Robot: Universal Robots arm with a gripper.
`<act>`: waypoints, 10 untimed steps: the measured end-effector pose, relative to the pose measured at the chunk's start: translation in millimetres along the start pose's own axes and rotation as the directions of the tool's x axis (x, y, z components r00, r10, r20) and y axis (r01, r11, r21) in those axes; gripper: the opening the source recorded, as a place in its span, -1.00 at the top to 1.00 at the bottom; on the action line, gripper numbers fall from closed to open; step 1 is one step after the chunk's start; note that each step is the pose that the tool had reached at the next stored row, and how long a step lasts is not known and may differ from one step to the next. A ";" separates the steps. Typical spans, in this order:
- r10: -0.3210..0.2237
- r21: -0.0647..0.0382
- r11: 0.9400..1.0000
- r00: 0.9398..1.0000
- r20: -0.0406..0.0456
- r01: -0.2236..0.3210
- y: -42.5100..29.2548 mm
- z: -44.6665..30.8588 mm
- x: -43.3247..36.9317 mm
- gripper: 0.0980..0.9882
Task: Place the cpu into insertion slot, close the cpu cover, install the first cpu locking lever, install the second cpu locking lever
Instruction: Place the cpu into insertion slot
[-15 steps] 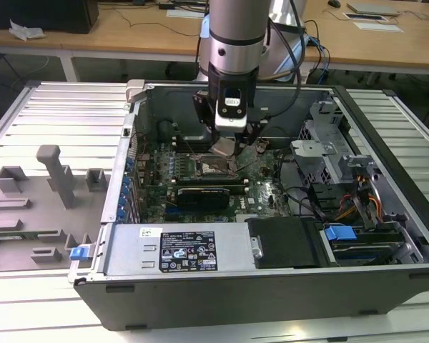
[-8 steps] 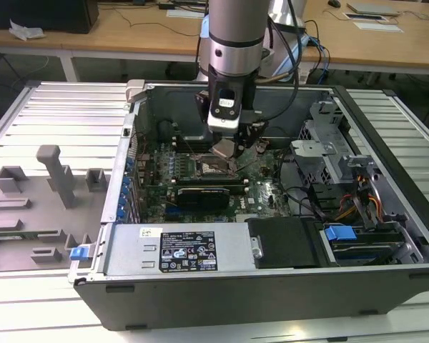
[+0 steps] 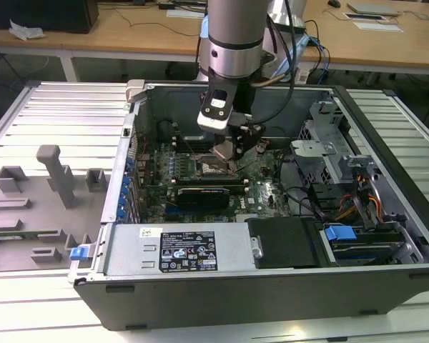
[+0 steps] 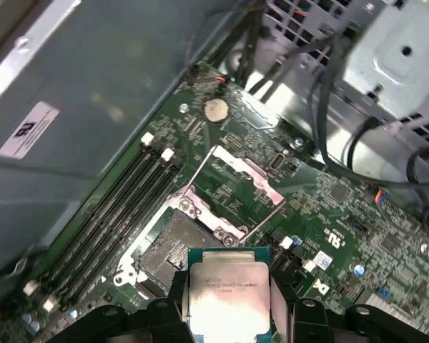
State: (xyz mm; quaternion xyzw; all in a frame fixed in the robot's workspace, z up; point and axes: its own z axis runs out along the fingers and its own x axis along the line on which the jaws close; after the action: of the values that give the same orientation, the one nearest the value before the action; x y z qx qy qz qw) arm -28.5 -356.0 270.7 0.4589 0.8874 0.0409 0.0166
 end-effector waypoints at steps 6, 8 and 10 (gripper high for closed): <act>0.107 -0.001 0.994 0.994 0.009 -0.107 -0.2 1.9 0.0 0.00; 0.163 -0.003 0.987 0.986 0.014 -0.163 -0.2 2.8 0.0 0.00; 0.206 -0.004 0.979 0.978 0.018 -0.206 -0.3 3.6 0.0 0.00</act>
State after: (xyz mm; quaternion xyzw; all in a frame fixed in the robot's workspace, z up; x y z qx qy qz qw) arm -28.5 -356.0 267.1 0.5487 0.8349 0.0390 0.0207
